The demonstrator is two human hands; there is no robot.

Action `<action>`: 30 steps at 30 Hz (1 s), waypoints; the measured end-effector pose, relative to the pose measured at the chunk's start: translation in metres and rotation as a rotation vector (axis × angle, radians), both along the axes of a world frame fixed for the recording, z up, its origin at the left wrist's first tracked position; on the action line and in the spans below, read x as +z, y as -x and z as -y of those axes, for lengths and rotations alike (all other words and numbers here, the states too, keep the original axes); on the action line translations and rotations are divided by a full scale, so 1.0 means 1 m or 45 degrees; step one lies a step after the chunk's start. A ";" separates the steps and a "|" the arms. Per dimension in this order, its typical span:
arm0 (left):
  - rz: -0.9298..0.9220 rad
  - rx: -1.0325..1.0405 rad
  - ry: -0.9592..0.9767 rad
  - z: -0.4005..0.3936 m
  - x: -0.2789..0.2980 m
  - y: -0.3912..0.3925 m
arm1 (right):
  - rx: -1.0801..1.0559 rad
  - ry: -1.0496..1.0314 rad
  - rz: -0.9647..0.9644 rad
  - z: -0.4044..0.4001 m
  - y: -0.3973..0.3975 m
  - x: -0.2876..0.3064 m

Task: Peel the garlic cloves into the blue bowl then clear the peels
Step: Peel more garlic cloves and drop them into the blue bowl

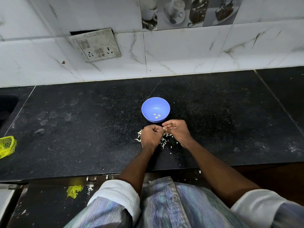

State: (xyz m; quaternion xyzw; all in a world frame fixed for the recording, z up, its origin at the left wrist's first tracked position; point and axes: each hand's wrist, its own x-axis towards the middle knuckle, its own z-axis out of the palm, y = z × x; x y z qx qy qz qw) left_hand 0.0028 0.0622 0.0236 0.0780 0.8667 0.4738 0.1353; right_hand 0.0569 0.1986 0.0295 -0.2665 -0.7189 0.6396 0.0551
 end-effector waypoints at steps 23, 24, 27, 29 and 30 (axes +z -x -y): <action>0.082 -0.159 -0.079 0.000 -0.007 0.000 | -0.184 0.510 0.063 -0.006 -0.007 0.003; 0.057 -0.156 -0.069 0.001 -0.007 0.001 | -0.189 0.502 0.066 -0.006 -0.007 0.003; -0.026 -0.168 -0.005 0.001 -0.006 0.000 | -0.215 0.470 0.075 -0.007 -0.008 0.003; -0.071 -0.175 0.041 0.000 -0.005 -0.001 | -0.220 0.447 0.080 -0.007 -0.008 0.004; -0.093 -0.165 0.065 0.000 -0.005 -0.001 | -0.219 0.436 0.082 -0.006 -0.008 0.005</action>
